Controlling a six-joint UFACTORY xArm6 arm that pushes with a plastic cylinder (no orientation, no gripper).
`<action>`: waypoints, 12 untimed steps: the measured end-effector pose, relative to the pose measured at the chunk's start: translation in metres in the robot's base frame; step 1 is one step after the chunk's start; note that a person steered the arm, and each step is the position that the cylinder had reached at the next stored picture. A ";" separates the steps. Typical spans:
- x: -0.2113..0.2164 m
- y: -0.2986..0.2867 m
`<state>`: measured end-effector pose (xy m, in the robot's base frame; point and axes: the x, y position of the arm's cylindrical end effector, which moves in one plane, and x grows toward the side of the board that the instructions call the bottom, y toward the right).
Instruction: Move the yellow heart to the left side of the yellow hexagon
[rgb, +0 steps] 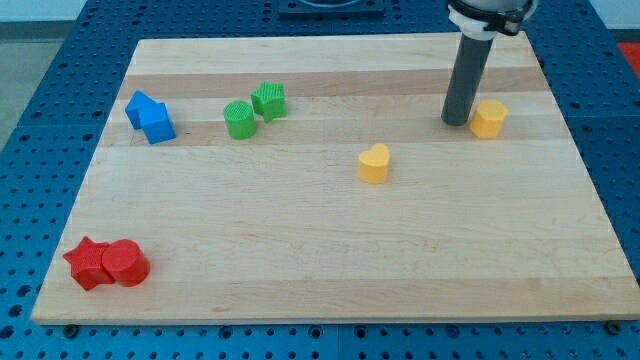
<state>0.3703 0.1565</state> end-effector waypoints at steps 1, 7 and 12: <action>0.000 0.016; -0.002 -0.124; 0.092 -0.151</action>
<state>0.4620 0.0052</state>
